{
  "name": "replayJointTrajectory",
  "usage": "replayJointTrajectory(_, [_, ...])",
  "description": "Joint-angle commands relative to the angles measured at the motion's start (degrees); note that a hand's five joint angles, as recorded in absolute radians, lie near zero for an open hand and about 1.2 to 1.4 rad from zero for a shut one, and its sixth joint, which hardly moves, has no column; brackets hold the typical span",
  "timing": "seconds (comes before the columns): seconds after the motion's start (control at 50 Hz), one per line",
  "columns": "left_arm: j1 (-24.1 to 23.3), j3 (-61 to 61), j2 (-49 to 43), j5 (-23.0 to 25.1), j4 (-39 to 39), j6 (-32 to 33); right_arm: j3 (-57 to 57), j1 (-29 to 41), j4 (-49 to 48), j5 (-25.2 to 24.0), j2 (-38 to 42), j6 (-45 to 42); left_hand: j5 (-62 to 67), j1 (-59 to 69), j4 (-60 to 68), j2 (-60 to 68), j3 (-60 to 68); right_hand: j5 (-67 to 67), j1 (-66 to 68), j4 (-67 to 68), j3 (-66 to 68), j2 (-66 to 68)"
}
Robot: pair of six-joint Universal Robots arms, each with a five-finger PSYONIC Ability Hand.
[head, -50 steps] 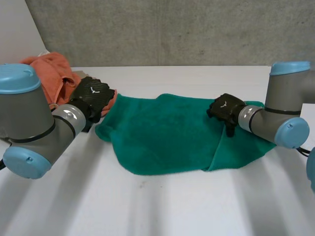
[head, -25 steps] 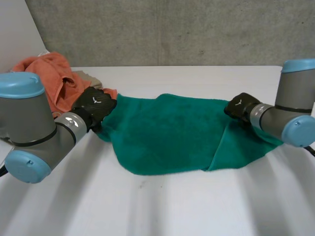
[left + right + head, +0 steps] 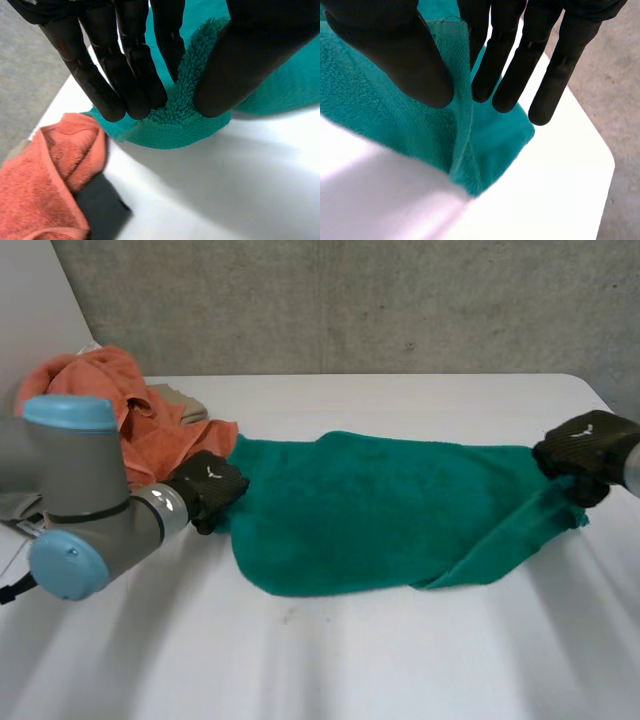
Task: Fold the laundry.
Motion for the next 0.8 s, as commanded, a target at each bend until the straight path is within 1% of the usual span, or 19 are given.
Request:
replayJointTrajectory(0.02, [0.5,-2.4,9.2,1.2,-13.5,-3.6,0.9,-3.3,16.1,1.4,-2.3,-11.6,13.7,13.3,11.6,11.6,11.9,13.0,15.5,11.5,11.9,12.6])
replayJointTrajectory(0.06, [0.5,-2.3,9.3,0.4,-15.7,-3.9,0.6,-3.9,18.8,1.8,-1.8,-14.6,13.7,13.3,11.6,11.6,11.9,13.0,15.5,11.5,11.9,12.6])
replayJointTrajectory(0.1, [1.0,-1.8,8.8,-0.9,-17.5,-3.9,-0.3,-3.9,18.5,2.8,0.2,-16.5,13.7,13.3,11.6,11.6,11.9,13.0,15.5,11.5,11.9,12.6])
replayJointTrajectory(0.14, [1.3,-0.8,7.8,-1.9,-17.2,-3.8,-1.1,-3.5,16.9,2.9,2.3,-15.7,13.7,13.3,11.6,11.6,11.9,13.0,15.5,11.5,11.9,12.6])
replayJointTrajectory(0.18, [1.7,1.9,4.3,-3.9,-16.2,-4.1,-2.9,-2.7,12.8,2.9,5.3,-13.5,13.7,13.3,11.6,11.6,11.9,13.0,15.5,11.5,11.9,12.6])
replayJointTrajectory(0.22, [1.6,5.0,2.2,-4.7,-15.8,-4.3,-4.8,-2.0,8.7,2.9,7.4,-11.4,13.7,13.3,11.6,11.6,11.9,13.0,15.5,11.5,11.9,12.6])
replayJointTrajectory(0.3, [0.7,16.5,-1.8,-4.9,-15.8,-5.9,-12.3,-0.2,-3.0,2.9,11.0,-3.7,13.7,13.3,11.6,11.6,11.9,13.0,15.5,11.5,11.9,12.6])
replayJointTrajectory(0.32, [-0.1,22.2,-2.3,-4.8,-15.5,-7.9,-16.1,0.2,-9.2,3.1,11.3,1.6,13.7,13.3,11.6,11.6,11.9,13.0,15.5,11.5,11.9,12.6])
replayJointTrajectory(0.38, [-1.0,31.2,-2.4,-5.2,-14.3,-12.1,-20.6,0.1,-19.6,3.5,10.8,11.1,13.7,13.3,11.6,11.6,11.9,13.0,15.5,11.5,11.9,12.6])
replayJointTrajectory(0.4, [-1.1,36.6,-2.3,-5.8,-12.7,-15.5,-22.5,-0.4,-26.8,4.2,10.0,17.5,13.7,13.3,11.6,11.6,11.9,13.0,15.5,11.5,11.9,12.6])
replayJointTrajectory(0.46, [-1.1,43.3,-1.9,-7.6,-9.9,-20.2,-23.3,-1.1,-38.3,6.2,8.3,26.1,13.7,13.3,11.6,11.6,11.9,13.0,15.5,11.5,11.9,12.6])
replayJointTrajectory(0.48, [-0.9,46.2,-1.7,-8.9,-8.3,-22.8,-23.3,-1.5,-45.4,7.7,7.3,31.0,13.7,13.3,11.6,11.6,11.9,13.0,15.5,11.5,11.9,12.6])
replayJointTrajectory(0.54, [-0.7,48.4,-1.5,-10.3,-6.8,-25.5,-22.7,-1.8,-53.4,9.7,6.4,35.2,13.7,13.3,11.6,11.6,11.9,13.0,15.5,11.5,11.9,12.6])
replayJointTrajectory(0.58, [-0.4,48.1,-1.3,-10.7,-6.9,-26.9,-21.6,-2.1,-55.2,10.0,5.9,36.1,13.7,13.3,11.6,11.6,11.9,13.0,15.5,11.5,11.9,12.6])
replayJointTrajectory(0.64, [-0.1,45.4,-1.3,-9.6,-8.8,-27.7,-19.9,-2.1,-53.5,8.5,5.7,36.6,13.7,13.3,11.6,11.6,11.9,13.0,15.5,11.5,11.9,12.6])
replayJointTrajectory(0.7, [0.3,39.9,-0.8,-7.7,-11.4,-28.5,-15.7,-2.3,-51.1,4.7,5.6,36.8,13.7,13.3,11.6,11.6,11.9,13.0,15.5,11.5,11.9,12.6])
replayJointTrajectory(0.72, [0.3,37.0,-0.9,-6.8,-12.1,-28.4,-13.0,-2.5,-50.3,2.6,5.7,37.0,13.7,13.3,11.6,11.6,11.9,13.0,15.5,11.5,11.9,12.6])
replayJointTrajectory(0.76, [0.4,33.9,-1.1,-6.3,-12.5,-28.4,-9.9,-2.7,-50.1,0.6,5.9,37.0,13.7,13.3,11.6,11.6,11.9,13.0,15.5,11.5,11.9,12.6])
replayJointTrajectory(0.8, [0.5,29.2,-1.7,-5.7,-12.7,-28.3,-5.0,-3.6,-50.6,-2.6,6.3,37.0,13.7,13.3,11.6,11.6,11.9,13.0,15.5,11.5,11.9,12.6])
